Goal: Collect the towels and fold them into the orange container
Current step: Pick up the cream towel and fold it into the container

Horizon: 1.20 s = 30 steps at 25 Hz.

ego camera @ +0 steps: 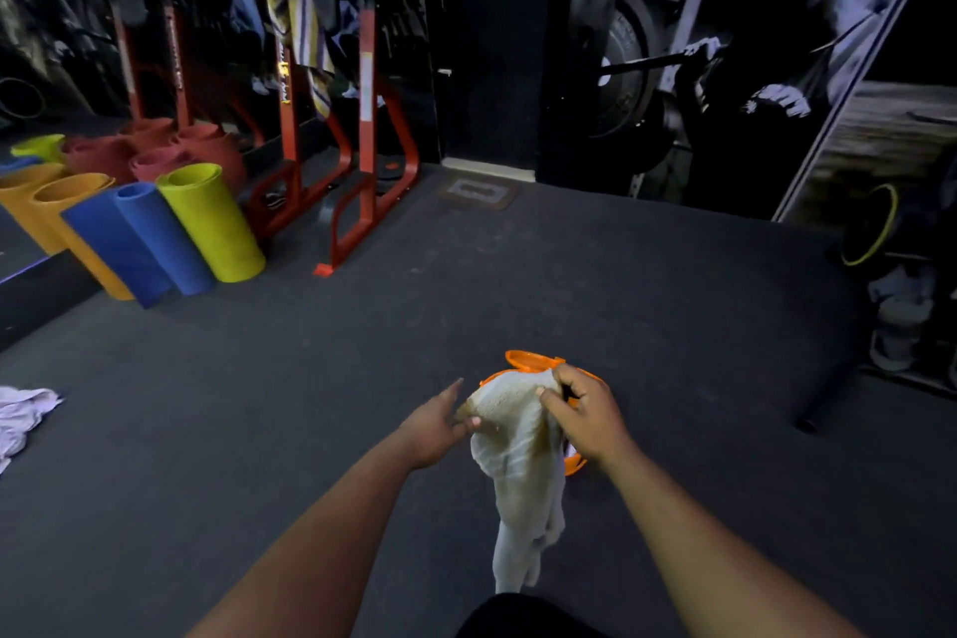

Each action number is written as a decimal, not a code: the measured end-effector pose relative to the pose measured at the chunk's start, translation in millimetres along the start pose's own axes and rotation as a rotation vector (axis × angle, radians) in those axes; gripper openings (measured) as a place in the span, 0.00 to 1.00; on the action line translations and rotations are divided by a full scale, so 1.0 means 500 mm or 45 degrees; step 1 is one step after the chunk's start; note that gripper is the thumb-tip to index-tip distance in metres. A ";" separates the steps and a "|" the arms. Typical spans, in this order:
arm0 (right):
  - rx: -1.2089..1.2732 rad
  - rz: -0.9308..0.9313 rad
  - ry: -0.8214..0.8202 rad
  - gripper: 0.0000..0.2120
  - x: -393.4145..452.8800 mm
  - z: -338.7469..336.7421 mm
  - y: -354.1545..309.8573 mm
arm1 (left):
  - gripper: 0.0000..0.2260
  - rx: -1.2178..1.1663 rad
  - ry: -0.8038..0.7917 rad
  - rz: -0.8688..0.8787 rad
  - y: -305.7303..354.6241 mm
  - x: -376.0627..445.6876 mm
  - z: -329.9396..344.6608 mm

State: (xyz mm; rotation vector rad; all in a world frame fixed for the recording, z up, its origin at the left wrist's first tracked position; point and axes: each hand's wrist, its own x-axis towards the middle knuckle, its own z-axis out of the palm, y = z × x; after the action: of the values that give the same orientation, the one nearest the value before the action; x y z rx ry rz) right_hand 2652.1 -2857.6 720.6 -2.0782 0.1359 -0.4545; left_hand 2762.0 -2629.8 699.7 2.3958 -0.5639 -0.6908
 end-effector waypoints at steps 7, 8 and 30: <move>-0.204 0.236 0.184 0.16 0.065 -0.011 0.038 | 0.10 -0.243 -0.024 0.272 0.016 0.176 -0.093; -0.248 0.302 0.189 0.16 0.059 -0.008 0.047 | 0.10 -0.342 -0.044 0.314 0.019 0.192 -0.114; -0.363 0.666 0.202 0.23 0.073 0.031 0.022 | 0.07 -0.555 0.496 0.232 -0.037 0.338 -0.371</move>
State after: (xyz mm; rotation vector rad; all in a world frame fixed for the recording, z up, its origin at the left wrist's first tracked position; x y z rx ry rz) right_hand 2692.3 -2861.0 713.7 -2.1704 0.8572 -0.2853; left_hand 3006.3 -2629.5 759.9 1.9667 -0.4085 -0.2247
